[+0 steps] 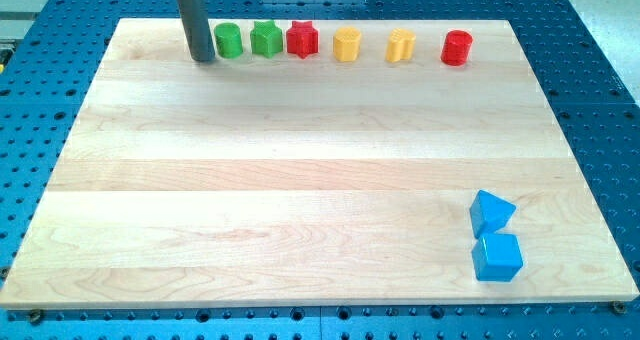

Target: Move your arm to the right side of the blue blocks

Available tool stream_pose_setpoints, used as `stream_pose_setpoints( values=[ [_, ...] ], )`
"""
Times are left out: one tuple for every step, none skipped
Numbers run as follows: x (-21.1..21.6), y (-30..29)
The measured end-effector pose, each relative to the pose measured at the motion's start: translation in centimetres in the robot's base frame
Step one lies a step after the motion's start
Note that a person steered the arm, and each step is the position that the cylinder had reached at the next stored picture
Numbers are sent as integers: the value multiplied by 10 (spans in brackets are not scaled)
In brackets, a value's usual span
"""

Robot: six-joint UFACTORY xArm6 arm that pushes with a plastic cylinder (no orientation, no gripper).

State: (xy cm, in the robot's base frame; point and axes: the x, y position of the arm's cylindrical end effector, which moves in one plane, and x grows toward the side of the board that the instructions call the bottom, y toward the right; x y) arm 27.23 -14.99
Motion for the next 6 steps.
stream_pose_setpoints(
  values=[
    [-19,-9],
    [-25,-8],
    [-25,-60],
    [40,-6],
    [99,112],
    [151,242]
  ],
)
